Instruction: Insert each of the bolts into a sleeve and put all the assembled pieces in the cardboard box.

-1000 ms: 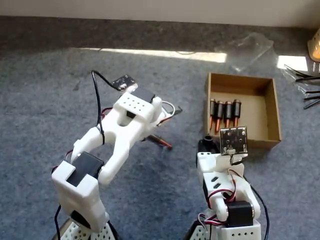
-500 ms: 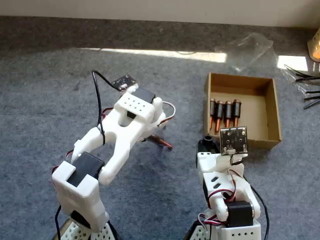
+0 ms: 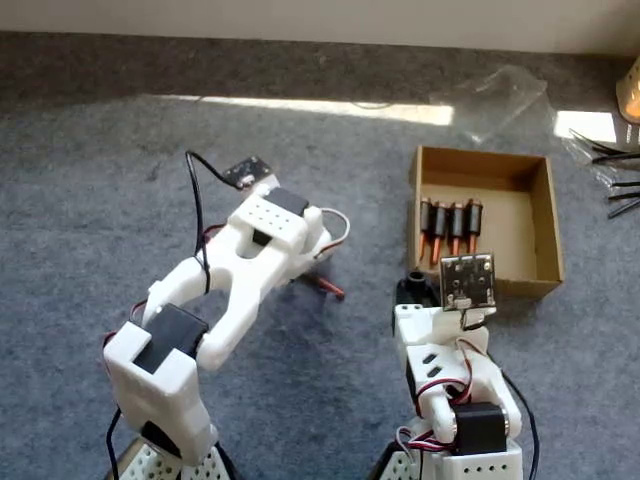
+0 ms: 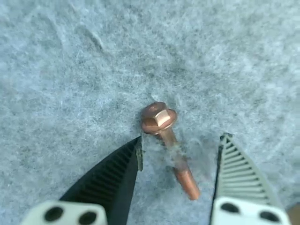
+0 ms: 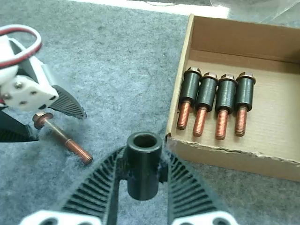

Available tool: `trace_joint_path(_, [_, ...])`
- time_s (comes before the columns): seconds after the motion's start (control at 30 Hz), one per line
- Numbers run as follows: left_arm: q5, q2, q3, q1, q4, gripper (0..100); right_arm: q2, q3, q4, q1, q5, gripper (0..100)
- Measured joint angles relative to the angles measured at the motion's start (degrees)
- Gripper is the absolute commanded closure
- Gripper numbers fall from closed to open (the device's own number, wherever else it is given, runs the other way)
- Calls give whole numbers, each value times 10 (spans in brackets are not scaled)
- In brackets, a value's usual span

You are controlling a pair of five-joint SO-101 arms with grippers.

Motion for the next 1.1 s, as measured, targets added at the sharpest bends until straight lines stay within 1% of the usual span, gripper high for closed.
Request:
trace_joint_path(0.27, [0, 0, 0, -1, -5, 752, 0, 0, 0, 0, 0, 995])
trace_joint_path(0.33, [0, 3, 3, -1, -18, 763, 0, 0, 0, 0, 0, 995])
trace_joint_path(0.4, [0, 17, 4, -1, -27, 808, 0, 0, 0, 0, 0, 995])
trace_joint_path(0.5, [0, 46, 0, -4, -37, 909, 0, 0, 0, 0, 0, 995])
trace_joint_path(0.57, [0, 61, -19, -12, -37, 956, 0, 0, 0, 0, 0, 995])
trace_joint_path(0.67, [0, 82, -49, -16, -40, 946, 0, 0, 0, 0, 0, 995])
trace_joint_path(0.83, [2, 89, -63, -17, -34, 907, 0, 0, 0, 0, 0, 995])
trace_joint_path(0.93, [-34, 91, -87, -17, 10, 889, 0, 0, 0, 0, 0, 995])
trace_joint_path(1.1, [-150, 98, -135, -18, 105, 885, 0, 0, 0, 0, 0, 995])
